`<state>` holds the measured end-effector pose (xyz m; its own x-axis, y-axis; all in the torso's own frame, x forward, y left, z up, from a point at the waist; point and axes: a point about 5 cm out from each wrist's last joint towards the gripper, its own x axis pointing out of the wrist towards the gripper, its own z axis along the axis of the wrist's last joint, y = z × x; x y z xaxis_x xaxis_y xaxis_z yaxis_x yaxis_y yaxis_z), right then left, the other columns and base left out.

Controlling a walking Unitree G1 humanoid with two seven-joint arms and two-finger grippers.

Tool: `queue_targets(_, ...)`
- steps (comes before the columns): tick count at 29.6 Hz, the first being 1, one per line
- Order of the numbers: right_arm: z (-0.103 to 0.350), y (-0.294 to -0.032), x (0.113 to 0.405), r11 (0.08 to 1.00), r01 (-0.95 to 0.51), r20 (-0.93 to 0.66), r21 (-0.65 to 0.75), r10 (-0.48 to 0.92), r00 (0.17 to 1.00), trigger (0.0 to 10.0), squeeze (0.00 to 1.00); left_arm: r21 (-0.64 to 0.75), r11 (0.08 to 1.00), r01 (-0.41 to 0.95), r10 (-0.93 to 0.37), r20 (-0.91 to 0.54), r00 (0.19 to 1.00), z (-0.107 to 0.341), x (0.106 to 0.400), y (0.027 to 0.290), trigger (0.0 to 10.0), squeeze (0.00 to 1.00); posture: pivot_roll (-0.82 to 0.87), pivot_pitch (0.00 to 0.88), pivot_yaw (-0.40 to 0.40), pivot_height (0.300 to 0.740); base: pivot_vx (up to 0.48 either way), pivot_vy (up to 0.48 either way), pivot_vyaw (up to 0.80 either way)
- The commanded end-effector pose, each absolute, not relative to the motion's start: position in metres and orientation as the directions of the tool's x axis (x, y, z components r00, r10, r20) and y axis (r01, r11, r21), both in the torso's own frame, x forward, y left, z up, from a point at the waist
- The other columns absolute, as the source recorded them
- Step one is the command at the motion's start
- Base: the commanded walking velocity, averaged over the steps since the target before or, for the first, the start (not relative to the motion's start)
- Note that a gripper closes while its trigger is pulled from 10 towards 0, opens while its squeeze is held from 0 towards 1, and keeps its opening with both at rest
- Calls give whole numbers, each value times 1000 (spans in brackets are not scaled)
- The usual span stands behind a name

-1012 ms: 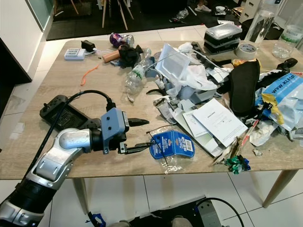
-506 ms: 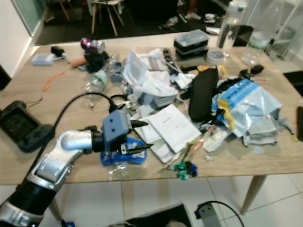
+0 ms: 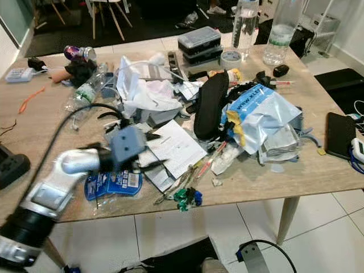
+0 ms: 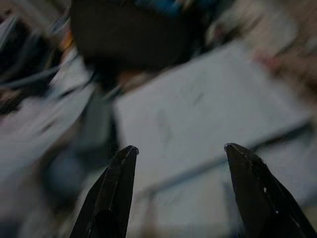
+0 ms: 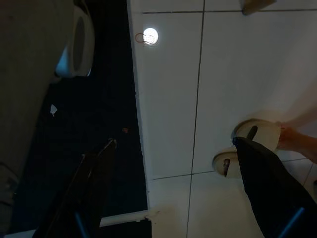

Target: Picking trash to rubbish bin

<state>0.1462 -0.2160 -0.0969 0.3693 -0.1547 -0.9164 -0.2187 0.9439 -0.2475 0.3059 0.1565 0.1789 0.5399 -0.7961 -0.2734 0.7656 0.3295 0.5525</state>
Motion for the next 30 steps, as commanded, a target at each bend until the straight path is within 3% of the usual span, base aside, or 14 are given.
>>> queue_targets(1,-99,-214,141,943,-233,-926,-237,-147,349,10000,0,604,315,732,-748,-317,583,184,310,174,10000,0,-50,140,28,740,0,0,0)
queue_targets(5,-99,-214,141,941,-242,-927,-237,-144,347,10000,0,667,352,657,-626,-354,695,200,317,219,10000,0,-50,140,28,740,0,0,0)
queue_targets(7,-99,-214,141,941,-242,-927,-236,-143,347,10000,0,625,357,694,-636,-382,670,203,312,229,10000,0,-50,140,28,740,0,0,0)
queue_targets(11,-99,-214,141,939,-250,-927,-236,-141,347,10000,0,461,281,842,-717,-482,504,202,287,242,10000,0,-50,140,28,740,0,0,0)
queue_targets(15,-99,-214,141,938,-254,-927,-237,-140,347,10000,0,357,238,903,-754,-518,404,205,273,249,10000,0,-50,140,28,740,0,0,0)
queue_targets(18,-99,-214,141,936,-260,-928,-238,-140,346,10000,0,272,150,951,-786,-550,281,211,255,255,10000,0,-50,140,28,740,0,0,0)
queue_targets(23,-99,-214,141,935,-263,-928,-237,-138,345,10000,0,259,126,958,-800,-544,253,213,252,256,10000,0,-50,140,28,740,0,0,0)
queue_targets(29,-99,-214,141,932,-272,-928,-237,-135,348,10000,0,244,166,955,-815,-511,273,199,253,247,10000,0,-50,140,28,740,0,0,0)
queue_targets(30,-99,-214,141,933,-272,-928,-238,-135,348,10000,0,225,177,958,-814,-515,271,193,252,246,10000,55,-50,140,28,740,0,0,0)
